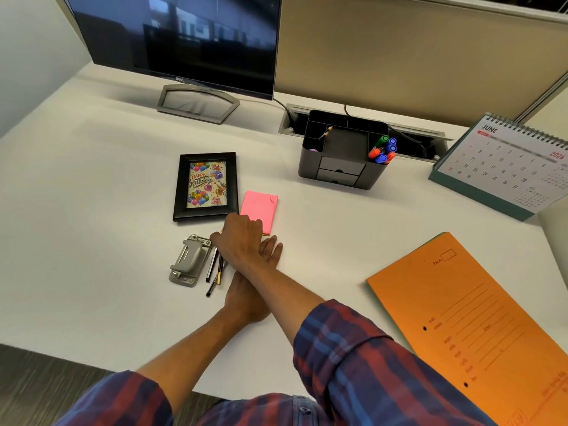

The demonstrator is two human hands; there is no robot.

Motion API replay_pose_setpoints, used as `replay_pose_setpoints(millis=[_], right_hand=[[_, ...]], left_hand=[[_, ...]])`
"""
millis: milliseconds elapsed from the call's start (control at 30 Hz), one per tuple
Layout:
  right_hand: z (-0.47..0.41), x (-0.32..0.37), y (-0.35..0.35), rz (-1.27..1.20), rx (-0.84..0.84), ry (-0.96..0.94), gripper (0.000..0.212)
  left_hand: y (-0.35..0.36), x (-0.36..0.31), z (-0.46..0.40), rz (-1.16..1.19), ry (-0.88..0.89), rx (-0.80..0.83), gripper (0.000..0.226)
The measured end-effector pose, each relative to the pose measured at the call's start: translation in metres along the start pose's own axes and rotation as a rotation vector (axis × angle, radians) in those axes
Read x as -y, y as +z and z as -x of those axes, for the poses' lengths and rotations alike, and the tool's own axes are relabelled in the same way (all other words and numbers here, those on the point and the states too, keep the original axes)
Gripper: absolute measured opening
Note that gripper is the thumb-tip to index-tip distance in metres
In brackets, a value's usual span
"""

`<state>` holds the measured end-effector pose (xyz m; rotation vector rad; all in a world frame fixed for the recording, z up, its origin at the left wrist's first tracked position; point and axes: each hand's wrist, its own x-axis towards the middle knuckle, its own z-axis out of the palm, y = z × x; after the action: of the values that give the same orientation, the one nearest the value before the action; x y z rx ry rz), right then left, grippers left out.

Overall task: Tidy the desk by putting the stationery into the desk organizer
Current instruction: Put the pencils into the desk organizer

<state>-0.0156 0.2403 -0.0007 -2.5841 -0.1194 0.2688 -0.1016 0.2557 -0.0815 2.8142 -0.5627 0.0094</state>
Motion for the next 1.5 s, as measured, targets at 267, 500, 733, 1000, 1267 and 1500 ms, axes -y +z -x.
replay_pose_setpoints(millis=[267, 500, 733, 1000, 1267, 1500], right_hand=[[-0.011, -0.008, -0.005, -0.224, -0.019, 0.102, 0.020], [-0.024, -0.018, -0.050, -0.505, -0.200, 0.110, 0.020], [-0.059, -0.041, -0.114, -0.614, -0.567, -0.015, 0.009], [-0.100, -0.087, -0.184, -0.162, -0.936, 0.019, 0.015], [-0.107, -0.114, -0.190, 0.083, -0.754, 0.104, 0.026], [-0.101, -0.114, -0.164, -0.028, -0.753, -0.006, 0.030]], left_hand=[[-0.009, -0.005, -0.005, 0.073, -0.054, 0.054, 0.078], [-0.012, -0.008, -0.008, 0.040, -0.049, 0.054, 0.071], [-0.007, -0.007, -0.008, 0.046, -0.065, -0.001, 0.069], [-0.007, -0.007, -0.008, 0.071, -0.060, -0.024, 0.068], [-0.006, -0.006, -0.008, 0.081, -0.056, -0.035, 0.068], [-0.007, -0.006, -0.008, 0.075, -0.058, -0.023, 0.068]])
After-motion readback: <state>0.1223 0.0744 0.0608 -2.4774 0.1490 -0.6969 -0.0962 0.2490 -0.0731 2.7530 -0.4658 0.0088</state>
